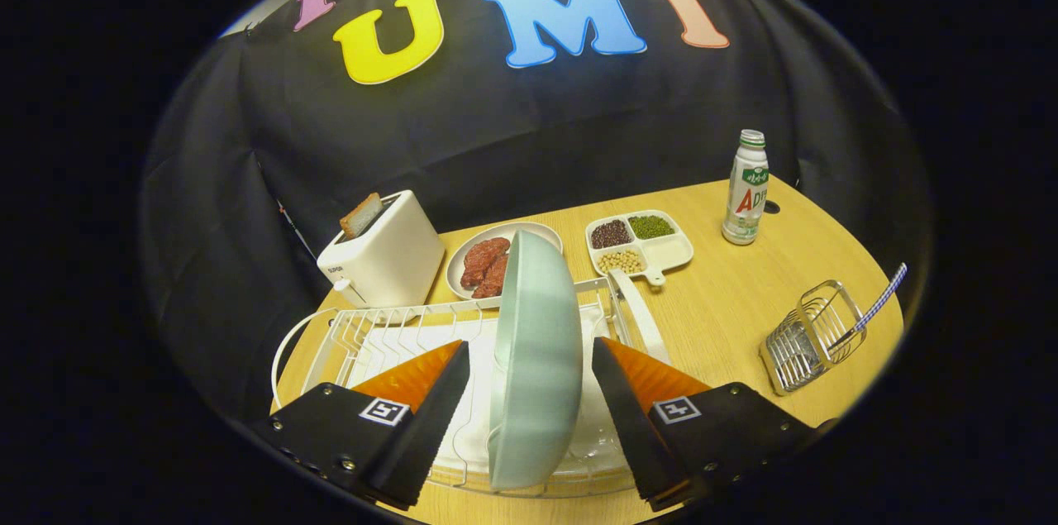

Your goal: Take the plate from the dish rack, then take the spoon from the basket and place it into the plate.

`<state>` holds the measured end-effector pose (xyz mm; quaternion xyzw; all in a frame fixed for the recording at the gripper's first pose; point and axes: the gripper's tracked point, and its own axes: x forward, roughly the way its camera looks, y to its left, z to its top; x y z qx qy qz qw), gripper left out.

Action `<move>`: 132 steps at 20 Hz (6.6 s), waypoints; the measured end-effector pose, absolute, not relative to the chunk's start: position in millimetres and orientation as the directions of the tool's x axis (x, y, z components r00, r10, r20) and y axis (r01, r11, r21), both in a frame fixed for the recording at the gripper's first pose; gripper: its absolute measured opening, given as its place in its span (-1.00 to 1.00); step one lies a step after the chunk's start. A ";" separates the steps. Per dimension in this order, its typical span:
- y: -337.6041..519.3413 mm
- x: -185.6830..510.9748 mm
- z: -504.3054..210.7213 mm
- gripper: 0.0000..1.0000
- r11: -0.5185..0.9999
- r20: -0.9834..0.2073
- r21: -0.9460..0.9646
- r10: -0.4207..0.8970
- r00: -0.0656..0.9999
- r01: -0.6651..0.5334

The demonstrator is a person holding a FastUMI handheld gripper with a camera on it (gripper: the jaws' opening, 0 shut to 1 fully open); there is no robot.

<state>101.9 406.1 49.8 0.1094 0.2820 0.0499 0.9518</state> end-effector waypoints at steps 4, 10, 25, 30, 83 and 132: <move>408.7 104.3 35.3 0.11 0.973 -0.576 0.232 0.152 0.803 -0.018; 399.6 103.9 36.4 -0.28 0.985 -0.597 0.164 0.057 0.800 0.053; 383.3 99.0 108.0 -0.40 0.978 -0.495 -0.094 -0.208 0.844 0.186; 374.4 79.8 128.2 -0.40 0.973 -0.469 -0.119 -0.230 0.853 0.197; 391.2 -117.5 -57.4 -0.38 0.810 -0.675 0.576 0.394 0.624 0.112; 80.8 64.2 26.2 -0.23 0.706 -0.541 0.248 -0.467 0.699 0.663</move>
